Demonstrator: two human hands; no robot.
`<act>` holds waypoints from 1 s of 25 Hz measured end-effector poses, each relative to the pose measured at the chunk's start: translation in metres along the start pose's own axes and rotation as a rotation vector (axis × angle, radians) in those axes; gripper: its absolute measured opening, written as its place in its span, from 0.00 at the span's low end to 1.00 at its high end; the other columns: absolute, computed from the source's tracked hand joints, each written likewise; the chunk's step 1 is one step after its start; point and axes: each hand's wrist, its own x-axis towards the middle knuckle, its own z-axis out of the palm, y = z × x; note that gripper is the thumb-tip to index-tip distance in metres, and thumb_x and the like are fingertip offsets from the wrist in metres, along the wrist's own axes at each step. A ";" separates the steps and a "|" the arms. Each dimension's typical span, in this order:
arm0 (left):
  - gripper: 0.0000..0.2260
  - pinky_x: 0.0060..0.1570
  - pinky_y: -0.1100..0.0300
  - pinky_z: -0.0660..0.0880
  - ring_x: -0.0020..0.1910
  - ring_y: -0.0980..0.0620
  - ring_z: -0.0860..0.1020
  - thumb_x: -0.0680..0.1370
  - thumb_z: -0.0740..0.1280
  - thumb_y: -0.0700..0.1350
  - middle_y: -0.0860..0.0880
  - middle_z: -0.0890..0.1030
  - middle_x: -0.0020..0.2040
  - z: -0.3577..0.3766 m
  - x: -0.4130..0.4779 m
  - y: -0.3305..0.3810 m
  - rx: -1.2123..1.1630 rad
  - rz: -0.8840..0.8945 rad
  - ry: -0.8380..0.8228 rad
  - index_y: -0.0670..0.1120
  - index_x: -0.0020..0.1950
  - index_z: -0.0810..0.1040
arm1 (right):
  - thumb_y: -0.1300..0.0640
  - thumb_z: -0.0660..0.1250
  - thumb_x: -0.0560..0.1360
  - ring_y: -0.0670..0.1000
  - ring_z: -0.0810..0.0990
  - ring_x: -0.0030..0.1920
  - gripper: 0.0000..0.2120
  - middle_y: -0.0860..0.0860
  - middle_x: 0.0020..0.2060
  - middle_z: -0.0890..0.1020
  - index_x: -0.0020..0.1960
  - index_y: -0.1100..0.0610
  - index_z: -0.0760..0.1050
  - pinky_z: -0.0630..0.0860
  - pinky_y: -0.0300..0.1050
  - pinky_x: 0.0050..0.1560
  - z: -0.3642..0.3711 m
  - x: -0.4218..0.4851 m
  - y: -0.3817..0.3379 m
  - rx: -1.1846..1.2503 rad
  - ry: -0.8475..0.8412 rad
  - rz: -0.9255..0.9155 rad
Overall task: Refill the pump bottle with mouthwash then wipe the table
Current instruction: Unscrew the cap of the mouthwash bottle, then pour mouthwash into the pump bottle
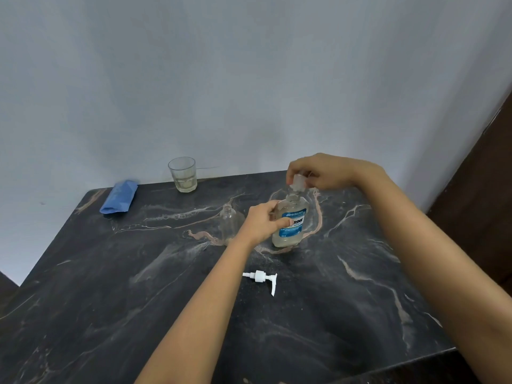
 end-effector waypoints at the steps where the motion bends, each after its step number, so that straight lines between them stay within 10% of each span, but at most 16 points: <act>1: 0.18 0.54 0.61 0.77 0.54 0.57 0.80 0.73 0.74 0.45 0.54 0.82 0.53 0.001 -0.001 0.000 0.010 -0.004 0.003 0.49 0.62 0.78 | 0.68 0.58 0.74 0.49 0.78 0.51 0.20 0.46 0.52 0.78 0.54 0.45 0.74 0.77 0.48 0.49 0.002 -0.006 0.004 0.084 0.065 0.026; 9: 0.25 0.59 0.58 0.76 0.57 0.56 0.77 0.74 0.73 0.44 0.52 0.79 0.61 0.012 -0.013 0.003 -0.039 -0.024 0.088 0.49 0.70 0.70 | 0.62 0.70 0.73 0.52 0.81 0.52 0.17 0.56 0.56 0.79 0.60 0.54 0.73 0.80 0.49 0.54 0.119 -0.061 0.022 1.042 0.723 0.292; 12: 0.33 0.62 0.61 0.70 0.63 0.56 0.72 0.74 0.74 0.45 0.51 0.74 0.67 0.018 -0.021 0.003 -0.031 -0.038 0.107 0.49 0.75 0.62 | 0.63 0.73 0.70 0.53 0.80 0.48 0.11 0.56 0.48 0.82 0.49 0.57 0.74 0.77 0.56 0.55 0.179 -0.071 0.019 0.938 0.768 0.477; 16: 0.36 0.67 0.56 0.67 0.70 0.49 0.69 0.74 0.73 0.44 0.45 0.68 0.73 0.023 -0.036 -0.001 -0.042 -0.045 0.232 0.47 0.77 0.57 | 0.60 0.76 0.64 0.53 0.81 0.50 0.15 0.51 0.45 0.82 0.43 0.51 0.72 0.74 0.39 0.46 0.203 -0.077 0.018 0.767 0.573 0.519; 25: 0.26 0.53 0.66 0.73 0.55 0.57 0.76 0.75 0.71 0.43 0.52 0.75 0.59 0.012 -0.074 -0.006 -0.018 -0.001 0.402 0.47 0.70 0.67 | 0.56 0.78 0.63 0.46 0.76 0.55 0.22 0.44 0.52 0.78 0.52 0.49 0.71 0.71 0.36 0.52 0.202 -0.079 0.020 0.797 0.699 0.476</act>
